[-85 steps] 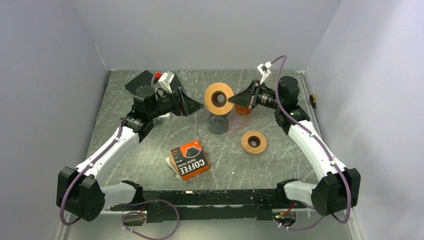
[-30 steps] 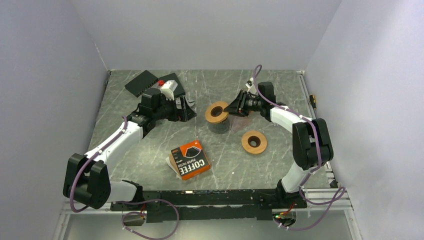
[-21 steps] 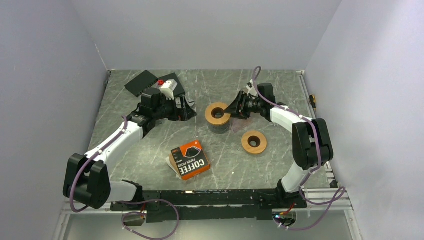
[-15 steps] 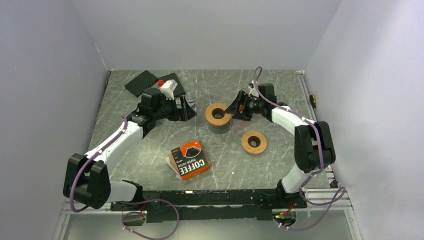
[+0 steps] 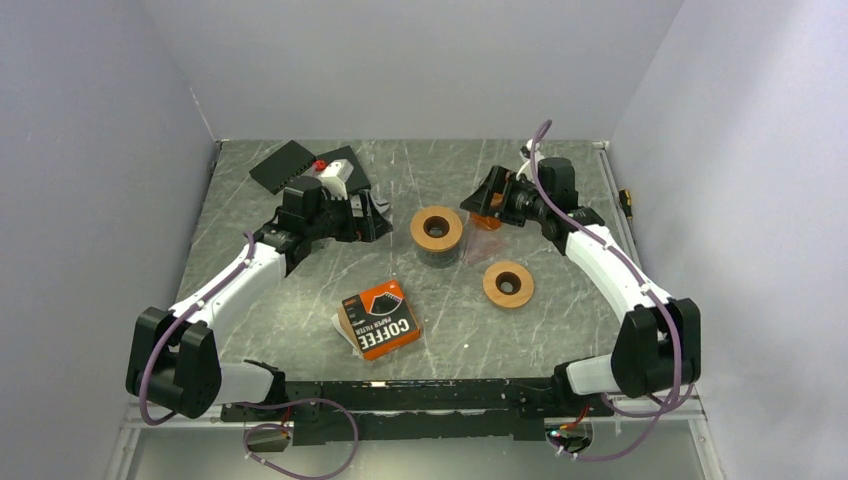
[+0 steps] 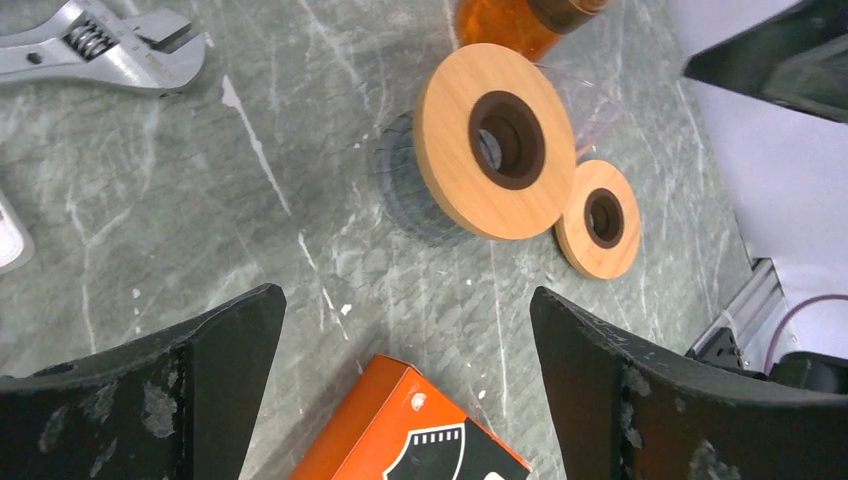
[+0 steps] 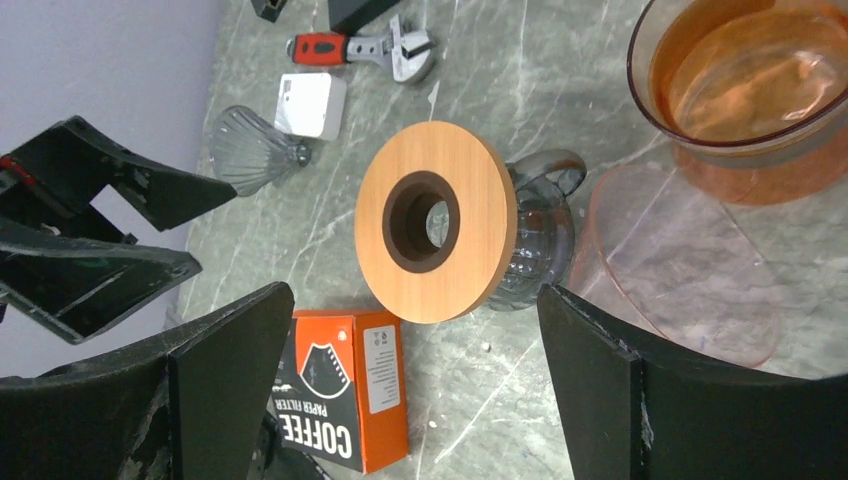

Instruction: Place the coffee filter in the dripper

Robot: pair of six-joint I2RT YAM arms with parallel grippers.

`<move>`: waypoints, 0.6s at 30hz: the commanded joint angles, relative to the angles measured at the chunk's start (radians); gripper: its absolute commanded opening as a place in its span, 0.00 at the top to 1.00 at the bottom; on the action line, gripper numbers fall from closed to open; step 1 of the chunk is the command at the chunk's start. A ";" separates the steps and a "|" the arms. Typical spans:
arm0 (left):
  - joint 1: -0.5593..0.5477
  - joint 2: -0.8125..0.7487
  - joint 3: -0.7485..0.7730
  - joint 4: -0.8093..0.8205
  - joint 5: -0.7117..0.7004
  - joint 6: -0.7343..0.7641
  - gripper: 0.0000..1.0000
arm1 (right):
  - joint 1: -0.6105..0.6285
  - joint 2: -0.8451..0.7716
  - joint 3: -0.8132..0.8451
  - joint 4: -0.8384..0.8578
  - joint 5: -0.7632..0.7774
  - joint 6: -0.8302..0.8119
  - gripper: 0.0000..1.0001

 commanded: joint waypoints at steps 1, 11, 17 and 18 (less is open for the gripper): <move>0.006 -0.023 0.025 -0.059 -0.114 -0.020 0.01 | 0.002 -0.065 -0.006 -0.001 0.077 -0.043 0.02; 0.045 0.029 0.175 -0.325 -0.401 -0.047 0.00 | 0.000 -0.077 0.001 -0.035 0.122 -0.086 0.00; 0.135 0.033 0.217 -0.407 -0.475 -0.095 0.00 | 0.001 -0.067 0.002 -0.036 0.099 -0.087 0.00; 0.156 0.034 0.220 -0.418 -0.472 -0.103 0.00 | 0.000 -0.061 0.007 -0.040 0.090 -0.090 0.00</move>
